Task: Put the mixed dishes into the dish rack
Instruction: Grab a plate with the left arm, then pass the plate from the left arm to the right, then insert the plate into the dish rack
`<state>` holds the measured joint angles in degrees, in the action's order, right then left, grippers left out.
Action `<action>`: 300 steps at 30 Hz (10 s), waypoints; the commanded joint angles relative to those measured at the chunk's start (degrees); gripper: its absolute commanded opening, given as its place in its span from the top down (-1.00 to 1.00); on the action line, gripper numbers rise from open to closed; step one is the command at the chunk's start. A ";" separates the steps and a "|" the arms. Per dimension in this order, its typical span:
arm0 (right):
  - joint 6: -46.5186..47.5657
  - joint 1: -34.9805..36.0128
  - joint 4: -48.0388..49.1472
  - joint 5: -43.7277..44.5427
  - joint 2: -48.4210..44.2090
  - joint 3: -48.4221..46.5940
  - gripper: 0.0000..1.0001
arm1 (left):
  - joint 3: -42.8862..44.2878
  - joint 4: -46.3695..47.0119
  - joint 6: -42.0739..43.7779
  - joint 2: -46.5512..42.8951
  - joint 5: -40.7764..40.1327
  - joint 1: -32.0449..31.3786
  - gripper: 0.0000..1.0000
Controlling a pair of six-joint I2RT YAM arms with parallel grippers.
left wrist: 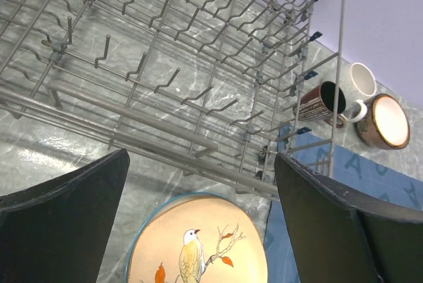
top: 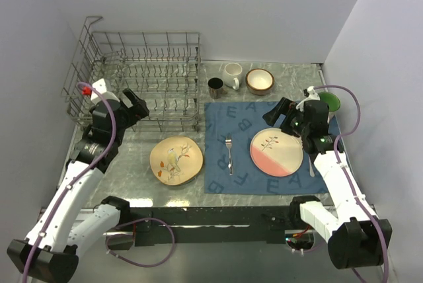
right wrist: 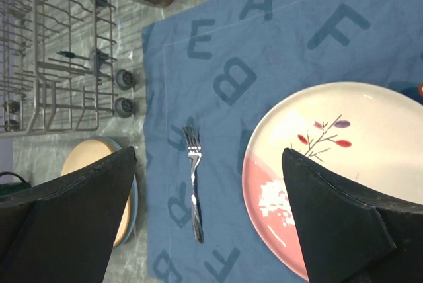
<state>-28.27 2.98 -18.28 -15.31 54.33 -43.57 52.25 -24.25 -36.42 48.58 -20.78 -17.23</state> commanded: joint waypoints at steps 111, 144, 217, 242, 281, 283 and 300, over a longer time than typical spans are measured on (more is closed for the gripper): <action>-16.55 51.60 13.63 18.30 37.34 -6.35 0.17 | -30.98 5.97 -17.45 1.87 15.15 -5.97 0.24; -24.11 46.59 11.54 14.42 26.62 -2.57 -0.25 | -27.55 3.68 -25.62 -3.58 25.78 -6.06 0.98; -24.55 48.52 2.11 17.51 5.71 -2.13 1.00 | -21.58 -0.44 -19.30 -11.58 22.27 -6.06 -0.99; -8.21 48.43 -14.76 36.13 8.85 -36.83 1.00 | -9.89 -12.30 -17.01 -10.43 6.63 -6.06 -0.99; 28.17 44.92 18.06 72.78 65.19 -88.61 1.00 | 1.80 -18.20 -16.31 -6.66 -6.29 -6.06 -0.99; 34.74 45.62 23.18 74.72 68.26 -90.37 1.00 | 1.72 -18.29 -16.31 -6.39 -6.73 -6.06 -0.99; 41.45 46.67 34.98 80.70 77.60 -95.65 1.00 | -1.10 -16.62 -15.87 -1.47 -3.92 -6.06 -0.99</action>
<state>13.43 48.90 4.25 61.01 134.67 -133.23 51.66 -41.41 -52.80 46.39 -25.23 -23.18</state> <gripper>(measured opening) 0.042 0.994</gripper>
